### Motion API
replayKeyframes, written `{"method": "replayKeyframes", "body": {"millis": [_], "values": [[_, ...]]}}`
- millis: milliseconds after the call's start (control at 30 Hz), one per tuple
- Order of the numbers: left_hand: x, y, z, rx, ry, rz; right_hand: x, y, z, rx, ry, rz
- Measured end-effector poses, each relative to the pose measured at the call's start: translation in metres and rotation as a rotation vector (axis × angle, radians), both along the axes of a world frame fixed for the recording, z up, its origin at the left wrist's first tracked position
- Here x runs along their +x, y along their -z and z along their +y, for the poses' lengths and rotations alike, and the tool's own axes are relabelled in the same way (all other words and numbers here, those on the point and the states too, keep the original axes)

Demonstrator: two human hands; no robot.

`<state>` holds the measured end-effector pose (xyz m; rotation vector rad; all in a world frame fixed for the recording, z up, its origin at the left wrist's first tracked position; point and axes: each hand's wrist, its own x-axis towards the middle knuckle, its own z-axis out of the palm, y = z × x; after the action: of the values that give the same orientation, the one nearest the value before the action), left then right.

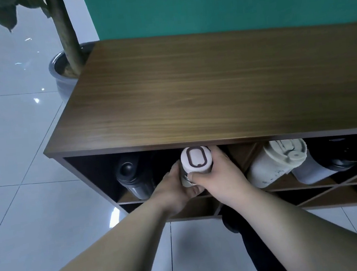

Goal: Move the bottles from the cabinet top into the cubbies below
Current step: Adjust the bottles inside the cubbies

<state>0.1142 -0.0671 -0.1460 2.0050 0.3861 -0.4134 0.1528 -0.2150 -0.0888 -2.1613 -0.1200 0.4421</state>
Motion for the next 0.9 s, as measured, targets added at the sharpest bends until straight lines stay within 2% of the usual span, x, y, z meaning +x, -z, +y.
{"method": "replayKeyframes", "body": {"millis": [433, 633, 767, 833, 900], "values": [[0.002, -0.002, 0.004, -0.082, -0.035, -0.003, -0.004, 0.002, 0.005, -0.063, 0.016, -0.019], [0.000, -0.006, 0.002, -0.074, -0.042, 0.004, -0.004, -0.001, 0.004, -0.077, 0.016, -0.017], [-0.003, -0.014, 0.002, 0.020, -0.026, 0.068, -0.009, -0.007, 0.004, -0.065, 0.013, 0.031], [-0.011, -0.013, 0.007, 0.081, 0.017, 0.120, -0.017, -0.013, 0.005, -0.130, -0.016, -0.073], [-0.024, -0.011, 0.013, 0.102, 0.134, 0.199, -0.030, -0.023, 0.007, -0.184, -0.071, -0.272]]}}
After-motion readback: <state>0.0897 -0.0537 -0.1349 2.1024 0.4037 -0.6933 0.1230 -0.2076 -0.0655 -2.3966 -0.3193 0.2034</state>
